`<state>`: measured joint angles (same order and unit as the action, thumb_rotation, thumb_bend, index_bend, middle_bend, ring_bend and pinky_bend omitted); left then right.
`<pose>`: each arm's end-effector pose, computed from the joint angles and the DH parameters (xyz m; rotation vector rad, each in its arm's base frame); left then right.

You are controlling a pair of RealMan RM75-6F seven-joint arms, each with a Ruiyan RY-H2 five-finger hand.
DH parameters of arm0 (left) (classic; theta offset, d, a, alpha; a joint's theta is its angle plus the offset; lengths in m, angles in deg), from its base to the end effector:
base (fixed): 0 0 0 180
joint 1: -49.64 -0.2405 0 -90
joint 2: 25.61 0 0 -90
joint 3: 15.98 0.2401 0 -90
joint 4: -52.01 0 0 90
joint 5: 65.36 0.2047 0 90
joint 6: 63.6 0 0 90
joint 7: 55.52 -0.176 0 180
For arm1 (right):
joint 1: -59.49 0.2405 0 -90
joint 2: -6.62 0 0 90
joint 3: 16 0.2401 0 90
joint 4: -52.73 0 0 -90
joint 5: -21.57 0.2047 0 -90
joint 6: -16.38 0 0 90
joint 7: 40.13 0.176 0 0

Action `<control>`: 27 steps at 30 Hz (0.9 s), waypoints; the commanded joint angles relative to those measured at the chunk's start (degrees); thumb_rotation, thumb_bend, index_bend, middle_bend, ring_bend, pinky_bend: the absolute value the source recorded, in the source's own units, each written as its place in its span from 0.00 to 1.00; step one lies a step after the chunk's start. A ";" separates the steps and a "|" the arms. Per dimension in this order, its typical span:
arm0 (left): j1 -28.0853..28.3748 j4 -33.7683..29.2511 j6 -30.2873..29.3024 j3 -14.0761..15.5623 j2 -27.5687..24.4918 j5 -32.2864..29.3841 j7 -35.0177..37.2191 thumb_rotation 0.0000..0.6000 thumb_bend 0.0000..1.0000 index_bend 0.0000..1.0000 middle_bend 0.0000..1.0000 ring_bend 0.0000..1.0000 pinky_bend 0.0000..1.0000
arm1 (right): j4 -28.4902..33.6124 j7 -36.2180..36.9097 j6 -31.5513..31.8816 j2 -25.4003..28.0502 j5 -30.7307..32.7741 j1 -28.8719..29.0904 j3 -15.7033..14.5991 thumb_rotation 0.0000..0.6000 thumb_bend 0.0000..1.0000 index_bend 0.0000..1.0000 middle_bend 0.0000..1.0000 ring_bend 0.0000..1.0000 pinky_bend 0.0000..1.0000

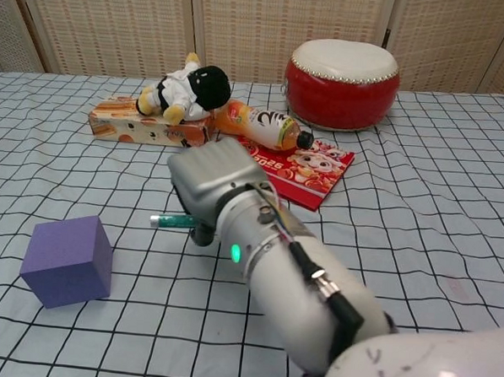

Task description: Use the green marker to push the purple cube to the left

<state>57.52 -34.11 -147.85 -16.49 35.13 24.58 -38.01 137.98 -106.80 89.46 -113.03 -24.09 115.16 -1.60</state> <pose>-0.3030 0.2207 0.1732 -1.4437 -0.9984 -1.0372 0.0191 -0.2871 -0.1272 1.9620 -0.6302 0.7832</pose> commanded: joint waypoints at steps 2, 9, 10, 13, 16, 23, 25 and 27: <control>-0.16 -0.60 -0.25 0.12 0.32 0.22 -1.86 1.00 0.41 0.00 0.00 0.00 0.05 | 11.34 3.66 7.61 13.88 -5.31 -9.50 -8.92 1.00 0.43 0.93 0.79 0.46 0.13; -0.24 -1.42 -0.47 0.16 1.05 0.48 -4.77 1.00 0.41 0.00 0.00 0.00 0.06 | 12.42 16.81 9.61 26.90 -13.07 -19.14 -19.38 1.00 0.43 0.80 0.76 0.44 0.13; -0.19 -1.41 -0.42 0.15 1.24 0.51 -5.30 1.00 0.41 0.00 0.00 0.00 0.06 | 11.63 18.60 9.39 28.24 -13.96 -20.30 -20.56 1.00 0.43 0.78 0.74 0.43 0.13; 0.02 -1.53 0.23 0.20 1.68 0.30 -6.54 1.00 0.41 0.00 0.00 0.00 0.06 | 9.01 22.63 8.95 29.97 -15.79 -22.99 -22.49 1.00 0.43 0.69 0.64 0.38 0.12; 0.37 -1.67 0.98 0.20 2.11 0.13 -7.64 1.00 0.41 0.00 0.00 0.00 0.06 | 6.31 25.85 7.38 30.42 -17.00 -24.86 -23.53 1.00 0.42 0.56 0.55 0.34 0.09; 0.55 -1.31 0.66 0.17 2.73 0.71 -7.82 1.00 0.41 0.00 0.00 0.00 0.06 | 3.31 32.31 -0.12 31.30 -17.00 -26.32 -23.21 1.00 0.41 0.13 0.22 0.17 0.03; 0.42 -1.47 0.43 0.27 2.68 0.84 -8.17 1.00 0.41 0.00 0.00 0.00 0.06 | 4.21 34.12 -0.14 32.61 -18.87 -26.94 -23.31 1.00 0.37 0.02 0.12 0.10 0.01; 0.31 -1.62 0.47 0.34 2.60 0.68 -8.59 1.00 0.41 0.00 0.00 0.00 0.06 | 5.83 35.87 1.33 34.43 -21.28 -27.90 -23.49 1.00 0.33 0.00 0.07 0.06 0.00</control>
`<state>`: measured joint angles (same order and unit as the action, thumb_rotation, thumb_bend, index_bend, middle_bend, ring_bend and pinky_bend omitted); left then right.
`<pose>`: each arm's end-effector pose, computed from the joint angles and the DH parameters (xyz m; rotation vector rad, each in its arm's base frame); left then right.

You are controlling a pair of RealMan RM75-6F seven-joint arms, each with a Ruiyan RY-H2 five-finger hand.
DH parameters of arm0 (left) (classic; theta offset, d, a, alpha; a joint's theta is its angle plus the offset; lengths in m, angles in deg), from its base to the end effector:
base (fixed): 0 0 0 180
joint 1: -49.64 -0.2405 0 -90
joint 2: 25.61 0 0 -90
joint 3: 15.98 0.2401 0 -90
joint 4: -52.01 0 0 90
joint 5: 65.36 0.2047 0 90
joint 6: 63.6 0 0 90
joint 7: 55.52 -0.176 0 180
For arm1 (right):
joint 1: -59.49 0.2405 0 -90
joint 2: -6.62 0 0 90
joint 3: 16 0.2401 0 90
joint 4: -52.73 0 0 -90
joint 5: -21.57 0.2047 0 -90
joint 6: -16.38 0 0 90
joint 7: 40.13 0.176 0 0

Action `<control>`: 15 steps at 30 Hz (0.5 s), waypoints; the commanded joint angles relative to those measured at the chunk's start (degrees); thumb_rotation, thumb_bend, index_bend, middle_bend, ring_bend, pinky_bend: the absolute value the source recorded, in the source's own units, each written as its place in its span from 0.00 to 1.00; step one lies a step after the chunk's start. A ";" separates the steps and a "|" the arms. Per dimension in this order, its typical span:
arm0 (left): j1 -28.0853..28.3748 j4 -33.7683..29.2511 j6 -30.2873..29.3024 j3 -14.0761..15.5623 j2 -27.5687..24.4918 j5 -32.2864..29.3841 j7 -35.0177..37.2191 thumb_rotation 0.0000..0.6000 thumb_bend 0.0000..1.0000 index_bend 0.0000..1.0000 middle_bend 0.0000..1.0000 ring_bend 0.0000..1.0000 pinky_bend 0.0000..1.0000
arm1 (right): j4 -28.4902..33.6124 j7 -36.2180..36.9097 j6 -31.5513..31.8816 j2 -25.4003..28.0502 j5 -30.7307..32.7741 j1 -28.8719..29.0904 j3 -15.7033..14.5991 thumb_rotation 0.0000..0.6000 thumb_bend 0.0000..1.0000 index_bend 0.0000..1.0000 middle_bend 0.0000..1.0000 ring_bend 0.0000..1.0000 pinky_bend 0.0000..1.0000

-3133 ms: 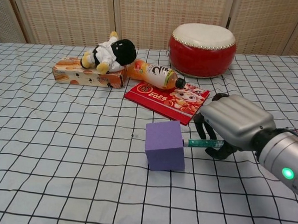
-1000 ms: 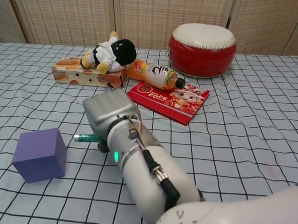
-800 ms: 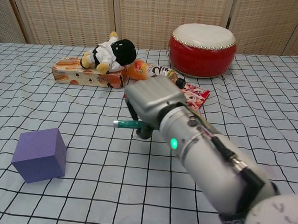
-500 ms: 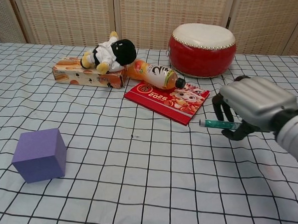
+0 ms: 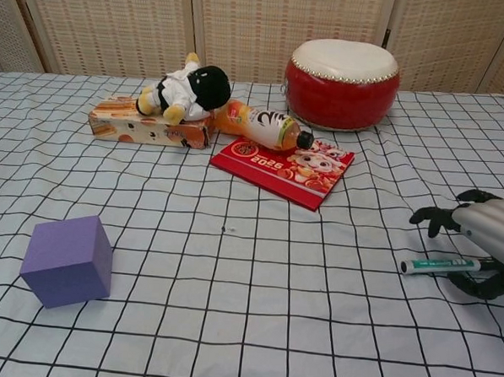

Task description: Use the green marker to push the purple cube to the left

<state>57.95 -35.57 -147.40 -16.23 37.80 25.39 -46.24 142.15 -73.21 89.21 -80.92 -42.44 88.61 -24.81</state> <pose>-0.2921 0.2205 0.1519 -1.4995 -0.9381 -0.9901 -0.2329 -0.2558 -0.0217 1.8431 -0.8450 0.5628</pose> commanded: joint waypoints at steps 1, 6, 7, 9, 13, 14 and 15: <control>-0.19 -0.38 0.23 0.12 -0.24 -0.46 -0.60 1.00 0.41 0.00 0.00 0.00 0.06 | 3.34 3.29 3.32 4.09 -4.76 -2.25 -0.51 1.00 0.32 0.00 0.06 0.06 0.00; -0.78 -1.63 0.73 -0.33 -1.05 -3.02 -2.06 1.00 0.41 0.00 0.00 0.00 0.06 | 9.98 7.98 15.12 13.28 -14.24 -8.15 -2.43 1.00 0.26 0.00 0.00 0.00 0.00; -0.92 -1.92 0.71 -0.53 -1.12 -3.62 -2.63 1.00 0.41 0.00 0.00 0.00 0.06 | 10.06 9.44 18.69 14.76 -16.64 -10.16 -2.86 1.00 0.25 0.00 0.00 0.00 0.00; -1.06 -2.16 0.53 -0.84 -1.02 -4.23 -3.62 1.00 0.41 0.00 0.00 0.00 0.06 | 8.64 12.79 23.75 15.73 -19.99 -13.22 -3.13 1.00 0.23 0.00 0.00 0.00 0.00; -1.17 -2.55 0.65 -1.16 -0.42 -5.17 -6.02 1.00 0.41 0.00 0.00 0.00 0.06 | 1.31 20.27 30.86 14.09 -23.15 -18.53 -1.56 1.00 0.22 0.00 0.00 0.00 0.00; -1.16 -2.71 0.76 -1.21 -0.31 -5.36 -6.58 1.00 0.41 0.00 0.00 0.00 0.06 | 0.42 20.85 30.68 14.03 -22.99 -18.95 -1.24 1.00 0.22 0.00 0.00 0.00 0.00; -1.14 -2.90 0.79 -1.26 -0.20 -5.46 -7.02 1.00 0.41 0.00 0.00 0.00 0.06 | -0.12 21.21 30.01 14.47 -23.28 -19.05 -1.32 1.00 0.22 0.00 0.00 0.00 0.00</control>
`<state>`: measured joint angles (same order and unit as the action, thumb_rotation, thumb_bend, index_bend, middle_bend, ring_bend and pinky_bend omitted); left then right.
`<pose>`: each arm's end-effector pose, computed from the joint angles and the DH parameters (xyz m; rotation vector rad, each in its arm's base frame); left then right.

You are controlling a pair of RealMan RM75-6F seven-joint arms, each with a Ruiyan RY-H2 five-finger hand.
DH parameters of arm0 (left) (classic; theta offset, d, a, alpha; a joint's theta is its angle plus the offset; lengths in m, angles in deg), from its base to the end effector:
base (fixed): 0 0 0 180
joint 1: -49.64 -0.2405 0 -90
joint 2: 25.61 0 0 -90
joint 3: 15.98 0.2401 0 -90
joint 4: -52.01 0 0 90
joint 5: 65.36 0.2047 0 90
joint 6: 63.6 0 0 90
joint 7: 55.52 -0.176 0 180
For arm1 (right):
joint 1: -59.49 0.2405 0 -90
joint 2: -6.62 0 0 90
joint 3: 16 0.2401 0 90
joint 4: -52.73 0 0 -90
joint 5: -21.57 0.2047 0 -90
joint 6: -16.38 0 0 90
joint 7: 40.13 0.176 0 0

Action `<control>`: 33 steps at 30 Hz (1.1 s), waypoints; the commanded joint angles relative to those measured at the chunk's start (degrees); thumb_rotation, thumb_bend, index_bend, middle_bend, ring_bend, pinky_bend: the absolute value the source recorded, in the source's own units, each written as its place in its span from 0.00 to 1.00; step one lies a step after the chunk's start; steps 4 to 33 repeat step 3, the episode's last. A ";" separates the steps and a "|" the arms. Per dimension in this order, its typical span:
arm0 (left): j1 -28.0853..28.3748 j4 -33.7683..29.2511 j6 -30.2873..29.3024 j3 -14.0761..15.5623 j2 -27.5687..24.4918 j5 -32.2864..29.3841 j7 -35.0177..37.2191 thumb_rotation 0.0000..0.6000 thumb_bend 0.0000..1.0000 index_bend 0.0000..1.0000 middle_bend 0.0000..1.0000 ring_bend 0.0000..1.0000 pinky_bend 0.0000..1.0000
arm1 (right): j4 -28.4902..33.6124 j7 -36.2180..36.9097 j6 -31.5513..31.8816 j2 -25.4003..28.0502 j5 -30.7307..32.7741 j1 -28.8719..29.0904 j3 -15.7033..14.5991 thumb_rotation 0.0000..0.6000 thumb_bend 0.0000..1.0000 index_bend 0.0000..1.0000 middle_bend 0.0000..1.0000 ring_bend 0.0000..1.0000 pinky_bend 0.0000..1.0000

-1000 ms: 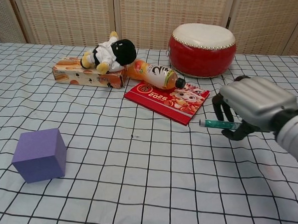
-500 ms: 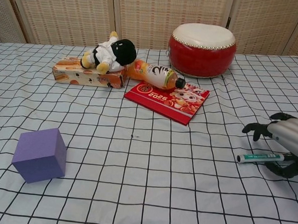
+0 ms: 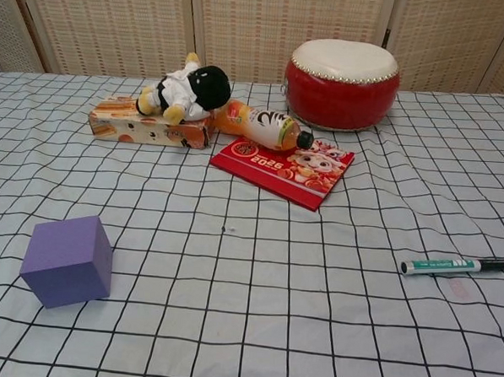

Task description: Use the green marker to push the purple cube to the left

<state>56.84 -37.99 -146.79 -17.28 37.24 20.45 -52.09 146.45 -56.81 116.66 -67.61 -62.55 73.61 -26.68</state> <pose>-0.3011 0.2188 0.1587 -1.4308 -0.9194 -0.8952 -0.2502 -0.2042 0.1122 1.4619 -0.7205 0.9271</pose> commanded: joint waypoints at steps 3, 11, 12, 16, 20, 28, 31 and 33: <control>-0.01 -0.68 -0.25 -0.43 0.81 -0.31 -2.41 1.00 0.41 0.00 0.00 0.00 0.06 | -3.96 7.29 1.41 2.34 -2.67 -4.61 1.78 1.00 0.22 0.00 0.00 0.00 0.00; -0.01 -0.68 -0.25 -0.43 0.81 -0.31 -2.41 1.00 0.41 0.00 0.00 0.00 0.06 | -3.96 7.29 1.41 2.34 -2.67 -4.61 1.78 1.00 0.22 0.00 0.00 0.00 0.00; -0.01 -0.68 -0.25 -0.43 0.81 -0.31 -2.41 1.00 0.41 0.00 0.00 0.00 0.06 | -3.96 7.29 1.41 2.34 -2.67 -4.61 1.78 1.00 0.22 0.00 0.00 0.00 0.00; -0.01 -0.68 -0.25 -0.43 0.81 -0.31 -2.41 1.00 0.41 0.00 0.00 0.00 0.06 | -3.96 7.29 1.41 2.34 -2.67 -4.61 1.78 1.00 0.22 0.00 0.00 0.00 0.00; -0.01 -0.68 -0.25 -0.43 0.81 -0.31 -2.41 1.00 0.41 0.00 0.00 0.00 0.06 | -3.96 7.29 1.41 2.34 -2.67 -4.61 1.78 1.00 0.22 0.00 0.00 0.00 0.00; -0.01 -0.68 -0.25 -0.43 0.81 -0.31 -2.41 1.00 0.41 0.00 0.00 0.00 0.06 | -3.96 7.29 1.41 2.34 -2.67 -4.61 1.78 1.00 0.22 0.00 0.00 0.00 0.00; -0.01 -0.68 -0.25 -0.43 0.81 -0.31 -2.41 1.00 0.41 0.00 0.00 0.00 0.06 | -3.96 7.29 1.41 2.34 -2.67 -4.61 1.78 1.00 0.22 0.00 0.00 0.00 0.00; -0.01 -0.68 -0.25 -0.43 0.81 -0.31 -2.41 1.00 0.41 0.00 0.00 0.00 0.06 | -3.96 7.29 1.41 2.34 -2.67 -4.61 1.78 1.00 0.22 0.00 0.00 0.00 0.00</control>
